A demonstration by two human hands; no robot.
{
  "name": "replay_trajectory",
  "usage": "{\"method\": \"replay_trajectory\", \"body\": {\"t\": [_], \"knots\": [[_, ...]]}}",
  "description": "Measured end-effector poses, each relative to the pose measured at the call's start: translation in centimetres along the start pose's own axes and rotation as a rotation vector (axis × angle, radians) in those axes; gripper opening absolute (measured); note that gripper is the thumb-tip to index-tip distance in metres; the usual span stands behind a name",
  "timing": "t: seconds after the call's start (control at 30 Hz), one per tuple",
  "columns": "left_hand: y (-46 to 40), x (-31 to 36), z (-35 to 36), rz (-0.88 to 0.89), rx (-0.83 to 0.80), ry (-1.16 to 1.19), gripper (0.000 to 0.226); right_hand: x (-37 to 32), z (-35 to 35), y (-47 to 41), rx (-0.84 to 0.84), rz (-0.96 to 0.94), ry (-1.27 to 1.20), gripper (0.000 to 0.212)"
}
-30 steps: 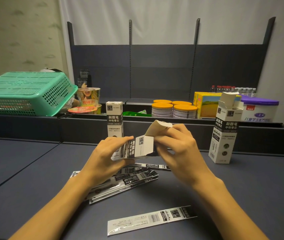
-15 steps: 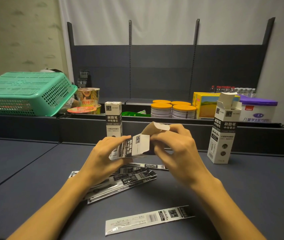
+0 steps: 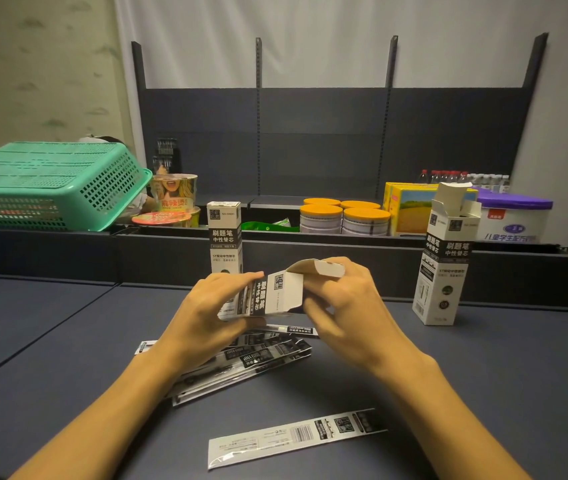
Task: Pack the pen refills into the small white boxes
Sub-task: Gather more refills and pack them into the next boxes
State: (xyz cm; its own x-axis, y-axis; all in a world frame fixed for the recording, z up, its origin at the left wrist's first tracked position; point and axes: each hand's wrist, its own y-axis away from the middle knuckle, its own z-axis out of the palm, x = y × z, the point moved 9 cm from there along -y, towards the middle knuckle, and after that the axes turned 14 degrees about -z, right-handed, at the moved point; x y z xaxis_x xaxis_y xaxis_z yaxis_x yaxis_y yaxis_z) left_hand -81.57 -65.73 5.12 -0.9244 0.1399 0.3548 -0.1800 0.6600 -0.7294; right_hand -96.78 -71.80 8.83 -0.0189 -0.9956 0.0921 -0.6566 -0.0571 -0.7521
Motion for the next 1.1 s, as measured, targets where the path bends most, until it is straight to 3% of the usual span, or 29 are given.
{"method": "replay_trajectory", "body": {"t": [0.47,0.67,0.83,1.0,1.07,1.1], "knots": [[0.0,-0.8,-0.2,-0.023,0.028,0.017,0.067,-1.1,0.3,0.2,-0.026,0.048,0.011,0.046],[-0.2,-0.9,-0.8,-0.038,0.069,0.049,0.067,-0.9,-1.3,0.2,0.142,0.042,-0.02,0.028],[-0.2,-1.4,-1.0,-0.082,0.082,0.082,0.069,-0.5,-1.8,0.2,0.202,0.021,-0.025,0.037],[-0.2,-1.5,-1.0,-0.093,0.085,0.082,0.069,0.9,-3.7,0.4,0.306,0.1,-0.139,0.019],[-0.2,-1.7,-1.0,-0.101,0.077,0.075,0.069,2.1,-3.4,0.6,0.217,0.226,-0.251,0.013],[-0.2,-1.7,-0.9,-0.102,0.075,0.073,0.069,2.7,-2.5,0.9,0.094,0.304,-0.319,0.012]]}}
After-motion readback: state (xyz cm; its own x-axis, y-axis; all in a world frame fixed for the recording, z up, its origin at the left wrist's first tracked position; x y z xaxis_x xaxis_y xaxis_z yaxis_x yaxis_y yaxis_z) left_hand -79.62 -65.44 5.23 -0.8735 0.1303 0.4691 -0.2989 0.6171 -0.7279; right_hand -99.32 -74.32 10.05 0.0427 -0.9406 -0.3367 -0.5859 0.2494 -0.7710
